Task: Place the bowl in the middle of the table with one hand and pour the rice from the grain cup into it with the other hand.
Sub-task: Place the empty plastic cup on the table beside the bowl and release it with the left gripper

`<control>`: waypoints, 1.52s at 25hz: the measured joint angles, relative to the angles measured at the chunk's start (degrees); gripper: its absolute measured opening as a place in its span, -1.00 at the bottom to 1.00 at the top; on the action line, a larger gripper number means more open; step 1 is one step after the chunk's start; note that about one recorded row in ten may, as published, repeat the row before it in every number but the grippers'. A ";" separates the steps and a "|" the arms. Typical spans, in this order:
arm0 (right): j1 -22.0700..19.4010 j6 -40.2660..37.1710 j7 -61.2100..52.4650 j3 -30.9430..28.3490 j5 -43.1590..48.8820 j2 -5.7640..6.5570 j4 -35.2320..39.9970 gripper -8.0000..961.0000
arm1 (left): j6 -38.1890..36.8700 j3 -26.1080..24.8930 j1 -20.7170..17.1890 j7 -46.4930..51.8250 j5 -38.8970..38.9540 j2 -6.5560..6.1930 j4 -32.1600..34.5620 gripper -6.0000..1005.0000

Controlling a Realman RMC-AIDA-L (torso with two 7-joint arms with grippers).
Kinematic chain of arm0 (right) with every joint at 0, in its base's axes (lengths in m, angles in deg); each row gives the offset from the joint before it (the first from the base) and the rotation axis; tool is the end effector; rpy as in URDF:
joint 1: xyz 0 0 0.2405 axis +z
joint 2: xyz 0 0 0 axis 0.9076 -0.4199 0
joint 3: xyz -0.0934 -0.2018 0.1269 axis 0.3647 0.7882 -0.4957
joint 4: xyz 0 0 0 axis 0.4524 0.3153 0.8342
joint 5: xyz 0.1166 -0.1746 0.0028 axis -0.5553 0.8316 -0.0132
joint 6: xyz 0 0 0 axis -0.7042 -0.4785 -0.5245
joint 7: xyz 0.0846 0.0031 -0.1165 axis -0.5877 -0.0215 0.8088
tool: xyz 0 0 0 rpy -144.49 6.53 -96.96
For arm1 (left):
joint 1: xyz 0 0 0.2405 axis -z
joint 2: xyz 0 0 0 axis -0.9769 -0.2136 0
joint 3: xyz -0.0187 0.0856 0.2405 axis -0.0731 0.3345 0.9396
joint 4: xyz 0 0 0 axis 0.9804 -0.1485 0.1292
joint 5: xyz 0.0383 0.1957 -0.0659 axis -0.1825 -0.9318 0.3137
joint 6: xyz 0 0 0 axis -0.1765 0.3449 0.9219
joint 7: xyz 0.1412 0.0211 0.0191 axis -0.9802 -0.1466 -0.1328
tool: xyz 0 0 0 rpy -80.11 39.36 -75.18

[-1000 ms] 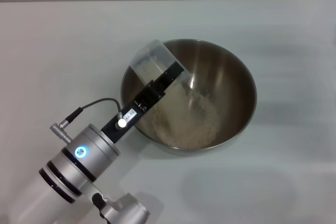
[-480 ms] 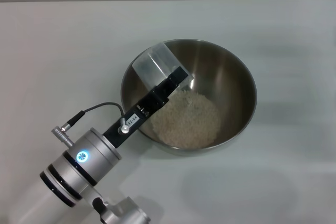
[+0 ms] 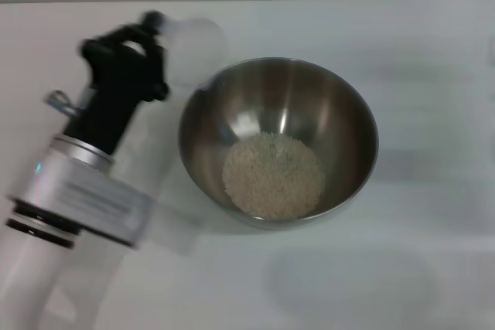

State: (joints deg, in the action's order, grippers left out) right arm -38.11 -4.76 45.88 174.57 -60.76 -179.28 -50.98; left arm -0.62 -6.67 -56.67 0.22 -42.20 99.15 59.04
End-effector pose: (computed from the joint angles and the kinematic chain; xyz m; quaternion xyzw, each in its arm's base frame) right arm 0.3089 0.3520 0.0577 -0.5696 0.0964 0.3007 0.7588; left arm -0.2248 0.2934 -0.0713 -0.7114 0.2297 -0.1289 0.6516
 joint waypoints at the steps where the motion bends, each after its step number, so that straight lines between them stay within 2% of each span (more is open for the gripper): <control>1: 0.02 0.00 0.00 0.04 0.00 0.00 0.01 -0.18 | 0.00 0.00 0.00 0.00 0.00 0.00 0.00 -0.78; 2: 0.02 0.00 -0.01 0.04 0.00 0.00 0.02 -0.18 | 0.00 0.00 0.00 0.00 0.00 0.00 0.00 -0.78; 3: 0.02 0.00 -0.01 0.04 0.00 0.00 0.04 -0.18 | 2.88 -4.91 -0.56 18.59 1.50 -0.14 1.62 -0.78; 5: 0.02 0.00 -0.02 0.04 0.00 0.00 0.10 -0.18 | 6.82 -8.85 -0.53 34.89 3.23 -0.15 4.89 -0.77; 6: 0.02 0.00 -0.03 0.13 0.00 0.00 0.16 -0.18 | 6.82 -8.85 -0.53 34.89 3.23 -0.15 4.89 -0.77; 7: 0.02 0.00 -0.03 0.13 0.00 0.00 0.16 -0.18 | 9.56 -10.73 -0.32 42.71 3.89 -0.16 6.77 -0.77; 10: 0.01 0.00 -0.04 0.14 -0.01 -0.02 0.44 -0.18 | 13.94 -12.12 0.21 51.61 4.02 -0.20 9.03 -0.76; 12: 0.02 0.00 -0.05 0.15 -0.01 -0.05 0.60 -0.18 | 16.31 -12.74 0.54 54.61 4.01 -0.14 10.03 -0.76; 18: -0.05 0.00 -0.07 0.25 -0.01 -0.09 0.77 -0.18 | 20.83 -13.07 0.82 55.71 4.01 -0.13 9.95 -0.74; 30: -0.20 0.01 -0.09 0.27 0.08 -0.09 0.82 -0.18 | 21.13 -12.35 0.87 55.92 3.44 -0.20 10.14 -0.72; 36: -0.40 -0.03 -0.09 0.26 0.13 -0.09 0.81 -0.18 | 20.73 -12.52 -0.06 60.33 3.41 -0.45 9.95 -0.70; 38: -0.46 -0.34 -0.09 0.26 0.15 -0.09 0.81 -0.18 | 20.71 -12.51 -0.28 61.79 3.38 -0.53 10.13 -0.59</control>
State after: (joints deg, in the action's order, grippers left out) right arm -38.57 -5.10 45.79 174.83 -60.61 -179.37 -50.17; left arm 20.08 -19.18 -56.95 62.02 -38.82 98.61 69.17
